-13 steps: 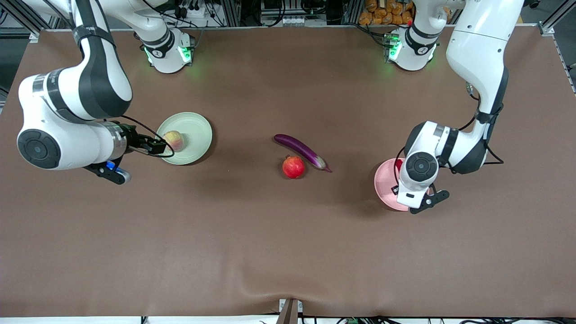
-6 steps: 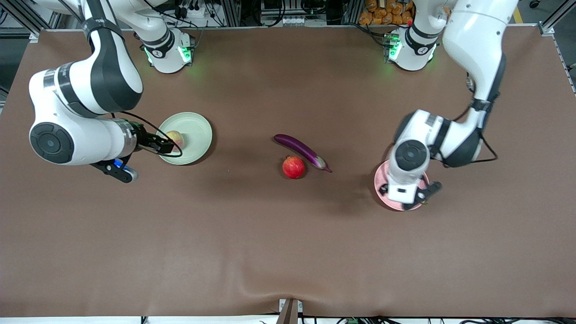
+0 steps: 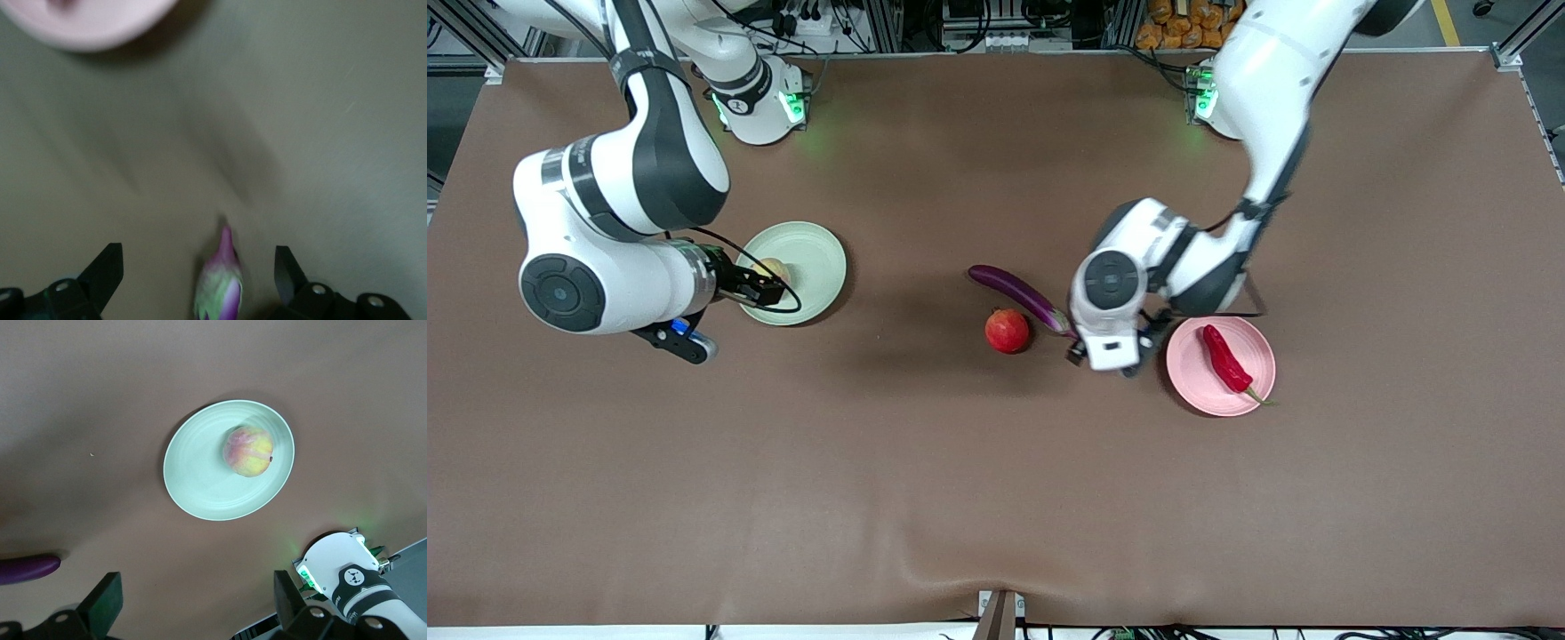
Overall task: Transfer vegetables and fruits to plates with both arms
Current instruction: 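Release the chili and reach the left gripper to the purple eggplant, then grasp the eggplant with the left gripper while the right gripper grasps the apple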
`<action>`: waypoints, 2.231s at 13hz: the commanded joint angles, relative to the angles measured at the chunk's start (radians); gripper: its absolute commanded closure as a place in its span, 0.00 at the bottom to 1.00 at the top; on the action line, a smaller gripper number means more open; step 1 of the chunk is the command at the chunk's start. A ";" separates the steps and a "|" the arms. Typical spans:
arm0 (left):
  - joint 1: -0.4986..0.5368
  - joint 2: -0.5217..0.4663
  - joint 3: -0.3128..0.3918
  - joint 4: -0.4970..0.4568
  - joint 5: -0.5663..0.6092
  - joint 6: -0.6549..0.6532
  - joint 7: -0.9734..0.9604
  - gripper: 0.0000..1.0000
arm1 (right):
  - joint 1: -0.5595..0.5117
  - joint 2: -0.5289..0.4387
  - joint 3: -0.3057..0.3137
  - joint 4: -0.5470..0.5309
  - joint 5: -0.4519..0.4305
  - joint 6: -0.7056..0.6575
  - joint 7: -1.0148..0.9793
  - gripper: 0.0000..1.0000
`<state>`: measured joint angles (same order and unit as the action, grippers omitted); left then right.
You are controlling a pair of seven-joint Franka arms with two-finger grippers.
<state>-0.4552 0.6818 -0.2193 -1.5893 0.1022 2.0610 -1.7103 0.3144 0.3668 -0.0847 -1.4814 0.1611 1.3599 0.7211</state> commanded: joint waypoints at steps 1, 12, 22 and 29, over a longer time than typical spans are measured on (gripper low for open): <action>0.000 0.051 0.006 0.055 -0.082 -0.009 -0.077 0.00 | 0.009 0.032 0.000 0.030 0.037 -0.012 0.021 0.00; -0.100 0.116 0.015 0.039 -0.067 0.024 -0.175 0.96 | 0.018 0.054 0.000 0.027 0.061 -0.012 0.021 0.00; -0.039 -0.060 0.006 0.057 -0.050 -0.408 0.188 1.00 | 0.233 0.176 0.000 0.021 0.277 0.399 0.453 0.00; 0.111 -0.041 0.044 0.175 0.174 -0.518 0.647 1.00 | 0.423 0.377 0.000 0.026 0.328 0.942 0.720 0.00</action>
<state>-0.3608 0.5856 -0.1777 -1.4701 0.2068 1.5603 -1.1245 0.6970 0.7118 -0.0735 -1.4823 0.4733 2.2420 1.3664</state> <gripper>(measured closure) 0.652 0.000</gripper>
